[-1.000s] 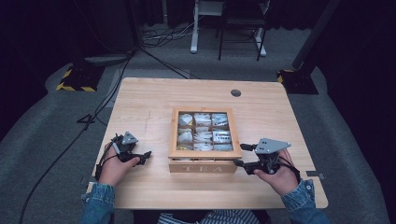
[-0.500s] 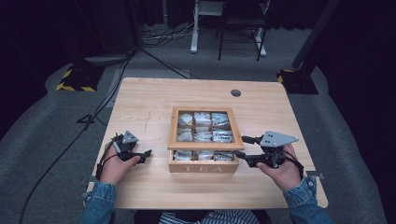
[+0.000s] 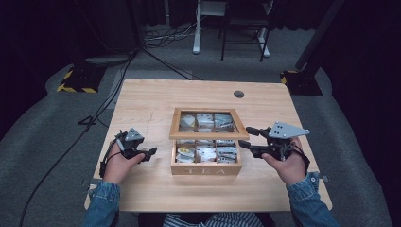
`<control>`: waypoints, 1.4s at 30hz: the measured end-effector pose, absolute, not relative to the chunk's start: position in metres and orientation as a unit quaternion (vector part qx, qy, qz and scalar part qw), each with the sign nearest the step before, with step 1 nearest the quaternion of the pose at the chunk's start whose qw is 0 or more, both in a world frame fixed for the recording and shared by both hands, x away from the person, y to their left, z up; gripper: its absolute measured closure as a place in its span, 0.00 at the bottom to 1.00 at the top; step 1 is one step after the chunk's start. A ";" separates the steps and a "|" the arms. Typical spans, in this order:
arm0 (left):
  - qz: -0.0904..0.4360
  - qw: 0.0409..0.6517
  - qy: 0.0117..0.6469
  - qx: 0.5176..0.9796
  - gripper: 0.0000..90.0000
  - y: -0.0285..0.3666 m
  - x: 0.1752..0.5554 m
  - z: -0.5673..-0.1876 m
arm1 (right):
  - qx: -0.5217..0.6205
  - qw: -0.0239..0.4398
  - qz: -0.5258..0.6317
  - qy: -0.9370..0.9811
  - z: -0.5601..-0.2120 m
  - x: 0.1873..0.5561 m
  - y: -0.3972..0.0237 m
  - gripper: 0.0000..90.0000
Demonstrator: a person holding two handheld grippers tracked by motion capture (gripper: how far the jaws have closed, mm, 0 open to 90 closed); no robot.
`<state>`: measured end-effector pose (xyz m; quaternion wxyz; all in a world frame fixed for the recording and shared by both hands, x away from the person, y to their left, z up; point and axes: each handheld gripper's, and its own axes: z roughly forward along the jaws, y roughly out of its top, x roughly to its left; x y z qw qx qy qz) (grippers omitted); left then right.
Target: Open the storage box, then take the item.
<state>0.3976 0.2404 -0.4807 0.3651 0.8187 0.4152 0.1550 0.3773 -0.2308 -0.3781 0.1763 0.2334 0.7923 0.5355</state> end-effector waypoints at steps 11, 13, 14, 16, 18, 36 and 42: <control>0.155 0.360 0.416 0.821 0.30 0.239 0.394 -0.476 | 0.244 0.186 0.554 0.774 -0.368 0.388 -0.229 0.49; 0.156 0.361 0.414 0.821 0.30 0.238 0.393 -0.474 | 0.243 0.194 0.557 0.771 -0.365 0.390 -0.229 0.50; 0.154 0.363 0.415 0.820 0.30 0.237 0.393 -0.474 | 0.242 0.198 0.557 0.769 -0.364 0.390 -0.228 0.50; 0.154 0.363 0.413 0.821 0.30 0.236 0.393 -0.473 | 0.245 0.200 0.562 0.764 -0.363 0.392 -0.228 0.50; 0.153 0.361 0.412 0.823 0.30 0.235 0.392 -0.471 | 0.248 0.202 0.566 0.760 -0.362 0.393 -0.228 0.50; 0.147 0.388 0.367 0.833 0.30 0.211 0.380 -0.443 | 0.254 0.217 0.572 0.749 -0.357 0.393 -0.226 0.53; 0.151 0.396 0.343 0.838 0.31 0.201 0.373 -0.432 | 0.255 0.217 0.575 0.747 -0.355 0.392 -0.227 0.53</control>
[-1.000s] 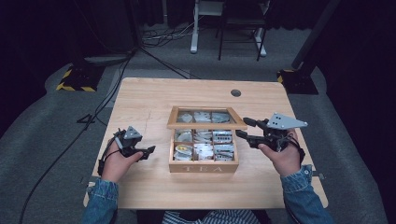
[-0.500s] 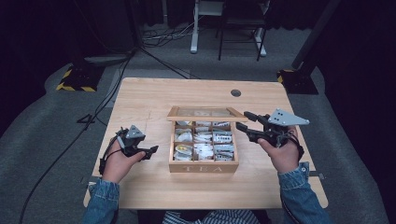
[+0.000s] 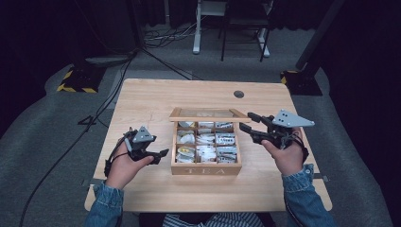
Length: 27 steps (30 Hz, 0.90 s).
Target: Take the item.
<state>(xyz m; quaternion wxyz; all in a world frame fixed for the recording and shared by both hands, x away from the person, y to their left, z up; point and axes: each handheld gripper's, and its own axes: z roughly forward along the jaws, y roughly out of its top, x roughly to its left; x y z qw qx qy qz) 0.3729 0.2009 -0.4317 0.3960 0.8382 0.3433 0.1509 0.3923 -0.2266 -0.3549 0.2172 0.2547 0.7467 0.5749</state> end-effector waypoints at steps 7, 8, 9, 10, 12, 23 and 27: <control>0.124 0.438 0.323 0.830 0.31 0.195 0.365 -0.420 | 0.256 0.217 0.576 0.746 -0.354 0.393 -0.227 0.54; 0.122 0.444 0.318 0.828 0.31 0.192 0.362 -0.417 | 0.256 0.216 0.576 0.746 -0.354 0.393 -0.227 0.54; 0.122 0.446 0.315 0.829 0.31 0.191 0.361 -0.415 | 0.256 0.216 0.576 0.745 -0.354 0.393 -0.227 0.54; 0.125 0.446 0.311 0.830 0.31 0.189 0.361 -0.414 | 0.256 0.217 0.576 0.745 -0.354 0.393 -0.227 0.54; 0.123 0.450 0.304 0.831 0.31 0.184 0.358 -0.412 | 0.256 0.217 0.576 0.745 -0.354 0.393 -0.227 0.54; 0.116 0.468 0.274 0.832 0.31 0.160 0.353 -0.406 | 0.257 0.218 0.575 0.745 -0.355 0.394 -0.227 0.54; 0.118 0.473 0.267 0.831 0.31 0.152 0.353 -0.404 | 0.257 0.219 0.574 0.746 -0.354 0.394 -0.226 0.54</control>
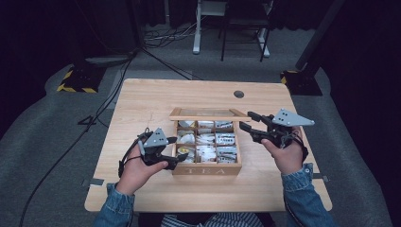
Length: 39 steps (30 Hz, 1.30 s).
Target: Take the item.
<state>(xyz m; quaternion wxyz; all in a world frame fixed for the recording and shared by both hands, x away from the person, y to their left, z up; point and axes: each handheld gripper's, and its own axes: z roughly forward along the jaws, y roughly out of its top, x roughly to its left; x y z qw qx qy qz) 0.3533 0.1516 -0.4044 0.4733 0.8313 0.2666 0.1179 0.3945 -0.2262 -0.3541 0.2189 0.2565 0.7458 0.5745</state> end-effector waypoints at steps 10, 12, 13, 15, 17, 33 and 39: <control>0.113 0.498 0.238 0.826 0.33 0.120 0.356 -0.403 | 0.256 0.220 0.572 0.748 -0.352 0.397 -0.225 0.53; 0.111 0.503 0.230 0.825 0.33 0.113 0.358 -0.401 | 0.255 0.220 0.572 0.748 -0.352 0.397 -0.226 0.53; 0.110 0.503 0.229 0.826 0.33 0.110 0.358 -0.401 | 0.255 0.220 0.572 0.748 -0.352 0.397 -0.226 0.53; 0.106 0.503 0.221 0.829 0.33 0.103 0.360 -0.401 | 0.255 0.220 0.573 0.748 -0.352 0.397 -0.226 0.53; 0.101 0.504 0.216 0.830 0.33 0.097 0.361 -0.402 | 0.254 0.219 0.573 0.748 -0.353 0.397 -0.226 0.53; 0.045 0.497 0.189 0.846 0.47 0.045 0.377 -0.422 | 0.255 0.218 0.572 0.748 -0.355 0.397 -0.226 0.53; 0.039 0.491 0.195 0.848 0.50 0.036 0.383 -0.430 | 0.255 0.218 0.573 0.747 -0.355 0.397 -0.226 0.53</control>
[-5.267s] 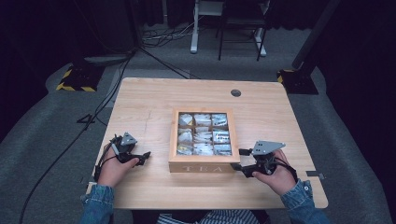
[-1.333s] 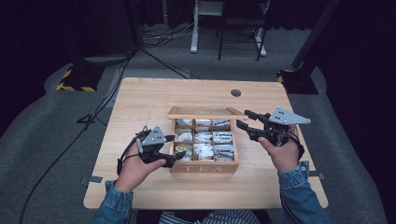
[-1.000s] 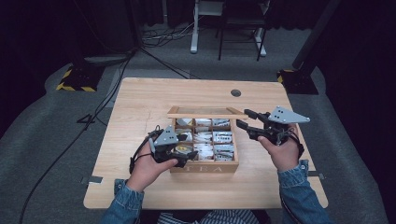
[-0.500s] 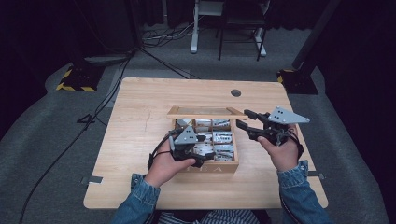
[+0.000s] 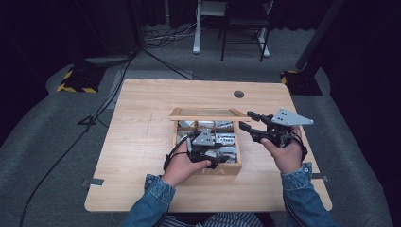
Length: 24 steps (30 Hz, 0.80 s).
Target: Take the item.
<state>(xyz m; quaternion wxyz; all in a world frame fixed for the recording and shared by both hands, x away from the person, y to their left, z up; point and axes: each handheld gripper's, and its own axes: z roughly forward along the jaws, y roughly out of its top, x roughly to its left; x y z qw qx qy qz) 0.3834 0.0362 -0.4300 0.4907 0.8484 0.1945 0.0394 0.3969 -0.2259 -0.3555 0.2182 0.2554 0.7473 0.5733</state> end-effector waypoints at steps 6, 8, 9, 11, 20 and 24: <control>0.033 0.479 0.193 0.856 0.53 0.027 0.390 -0.437 | 0.255 0.218 0.573 0.747 -0.355 0.397 -0.226 0.53; 0.029 0.475 0.192 0.858 0.55 0.025 0.391 -0.438 | 0.255 0.218 0.573 0.747 -0.356 0.397 -0.226 0.53; 0.023 0.473 0.194 0.859 0.57 0.024 0.392 -0.439 | 0.255 0.218 0.573 0.748 -0.356 0.397 -0.226 0.53; 0.012 0.467 0.195 0.862 0.62 0.021 0.394 -0.441 | 0.255 0.218 0.572 0.748 -0.357 0.397 -0.226 0.53; 0.004 0.444 0.201 0.873 0.78 0.015 0.396 -0.443 | 0.255 0.218 0.570 0.750 -0.357 0.397 -0.226 0.53; -0.004 0.439 0.201 0.876 0.78 0.015 0.397 -0.444 | 0.255 0.218 0.570 0.750 -0.357 0.397 -0.226 0.53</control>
